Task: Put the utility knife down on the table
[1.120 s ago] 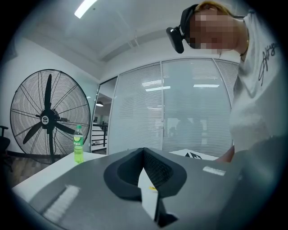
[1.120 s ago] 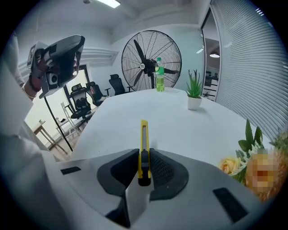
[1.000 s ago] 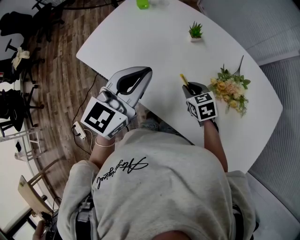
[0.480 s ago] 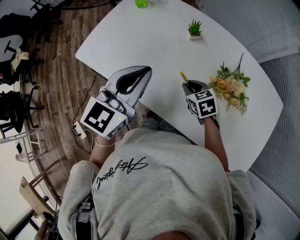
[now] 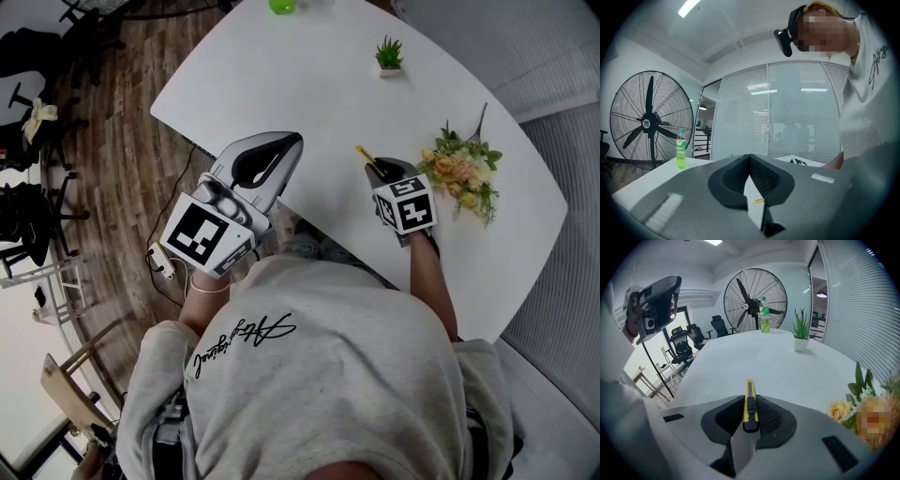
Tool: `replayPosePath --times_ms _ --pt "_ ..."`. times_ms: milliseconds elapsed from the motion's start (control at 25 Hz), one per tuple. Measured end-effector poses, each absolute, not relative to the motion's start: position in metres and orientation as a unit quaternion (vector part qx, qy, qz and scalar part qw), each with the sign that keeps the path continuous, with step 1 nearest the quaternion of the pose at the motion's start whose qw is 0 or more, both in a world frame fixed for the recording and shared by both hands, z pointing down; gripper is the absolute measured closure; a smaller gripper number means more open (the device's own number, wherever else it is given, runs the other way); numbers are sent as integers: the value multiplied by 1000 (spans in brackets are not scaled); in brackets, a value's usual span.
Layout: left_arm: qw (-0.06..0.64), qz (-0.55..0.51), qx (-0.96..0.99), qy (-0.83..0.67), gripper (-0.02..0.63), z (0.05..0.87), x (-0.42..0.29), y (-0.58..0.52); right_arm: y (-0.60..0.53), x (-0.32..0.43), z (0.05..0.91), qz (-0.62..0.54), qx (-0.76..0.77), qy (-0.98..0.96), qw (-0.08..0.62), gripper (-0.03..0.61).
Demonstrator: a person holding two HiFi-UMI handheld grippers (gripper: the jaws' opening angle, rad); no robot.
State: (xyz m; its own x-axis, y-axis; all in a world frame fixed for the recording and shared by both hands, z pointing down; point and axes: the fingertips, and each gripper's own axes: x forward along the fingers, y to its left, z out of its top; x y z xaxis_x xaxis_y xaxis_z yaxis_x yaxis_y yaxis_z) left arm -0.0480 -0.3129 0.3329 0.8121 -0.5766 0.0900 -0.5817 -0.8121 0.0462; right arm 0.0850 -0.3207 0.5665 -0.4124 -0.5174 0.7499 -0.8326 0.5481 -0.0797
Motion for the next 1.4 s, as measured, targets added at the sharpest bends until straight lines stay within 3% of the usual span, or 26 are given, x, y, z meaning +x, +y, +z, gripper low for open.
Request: replayPosePath --times_ms 840,1400 --pt "32 33 951 -307 615 331 -50 -308 -319 85 565 219 417 -808 354 494" --pt "22 28 957 -289 616 322 -36 -306 -331 88 463 108 468 -838 260 482"
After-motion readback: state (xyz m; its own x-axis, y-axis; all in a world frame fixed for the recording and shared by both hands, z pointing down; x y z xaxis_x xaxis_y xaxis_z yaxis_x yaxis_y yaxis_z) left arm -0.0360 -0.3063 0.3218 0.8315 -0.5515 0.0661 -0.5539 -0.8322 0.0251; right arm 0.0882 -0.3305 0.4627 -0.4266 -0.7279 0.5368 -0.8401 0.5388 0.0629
